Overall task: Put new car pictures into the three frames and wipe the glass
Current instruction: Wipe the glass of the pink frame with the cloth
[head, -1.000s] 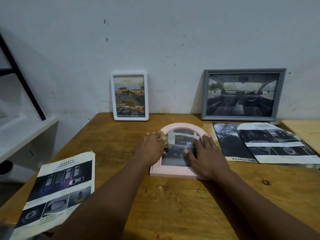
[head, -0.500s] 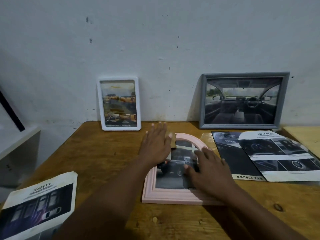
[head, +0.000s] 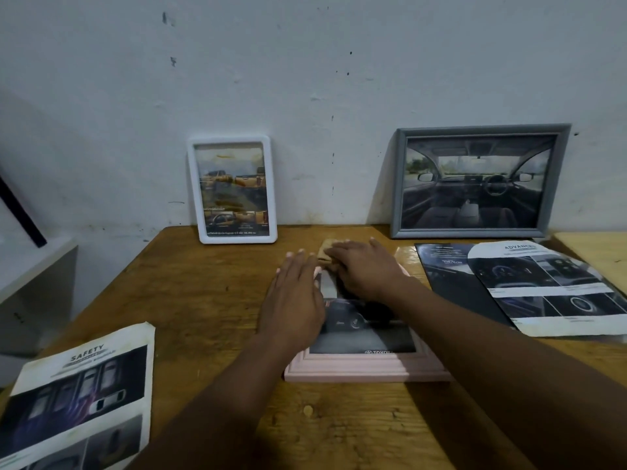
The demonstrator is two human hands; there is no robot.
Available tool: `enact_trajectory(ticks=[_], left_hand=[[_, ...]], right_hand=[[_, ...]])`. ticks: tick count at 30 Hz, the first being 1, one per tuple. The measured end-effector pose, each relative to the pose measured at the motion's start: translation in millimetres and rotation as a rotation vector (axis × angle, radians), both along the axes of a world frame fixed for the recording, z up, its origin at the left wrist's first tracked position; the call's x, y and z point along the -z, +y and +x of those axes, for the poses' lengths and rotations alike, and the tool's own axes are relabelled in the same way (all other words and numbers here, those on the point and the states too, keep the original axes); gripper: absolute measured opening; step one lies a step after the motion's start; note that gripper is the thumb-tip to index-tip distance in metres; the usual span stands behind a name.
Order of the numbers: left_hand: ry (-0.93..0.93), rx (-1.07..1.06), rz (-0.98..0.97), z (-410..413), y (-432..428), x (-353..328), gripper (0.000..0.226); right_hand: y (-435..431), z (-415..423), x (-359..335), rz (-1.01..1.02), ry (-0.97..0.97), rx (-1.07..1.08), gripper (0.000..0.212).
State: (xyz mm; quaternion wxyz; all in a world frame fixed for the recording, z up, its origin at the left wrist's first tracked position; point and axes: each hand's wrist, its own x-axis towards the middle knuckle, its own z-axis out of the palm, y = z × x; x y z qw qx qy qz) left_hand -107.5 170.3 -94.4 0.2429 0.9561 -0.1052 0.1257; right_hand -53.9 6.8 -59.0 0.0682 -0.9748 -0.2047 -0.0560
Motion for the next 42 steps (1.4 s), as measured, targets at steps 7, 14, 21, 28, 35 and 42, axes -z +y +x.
enact_trajectory(ticks=[7,14,21,28,35,42], left_hand=[[0.096,0.022,-0.002,2,-3,2,0.050],[0.089,0.008,0.046,3,-4,-1,0.049],[0.150,0.066,0.087,-1,-3,-10,0.052],[0.314,0.104,0.060,-5,-6,-30,0.066],[0.248,0.092,0.136,-21,3,-18,0.067],[0.191,-0.107,0.124,-37,8,-14,0.060]], right_hand=[[-55,-6,6,0.026,-0.056,0.242,0.032],[-77,-44,-9,0.357,0.038,0.358,0.019],[-121,-74,-86,1.127,0.374,0.650,0.012],[-157,-108,-111,0.279,0.327,0.342,0.014],[-128,-207,-39,-0.157,0.196,0.168,0.028],[-120,-214,-39,0.002,0.264,0.241,0.035]])
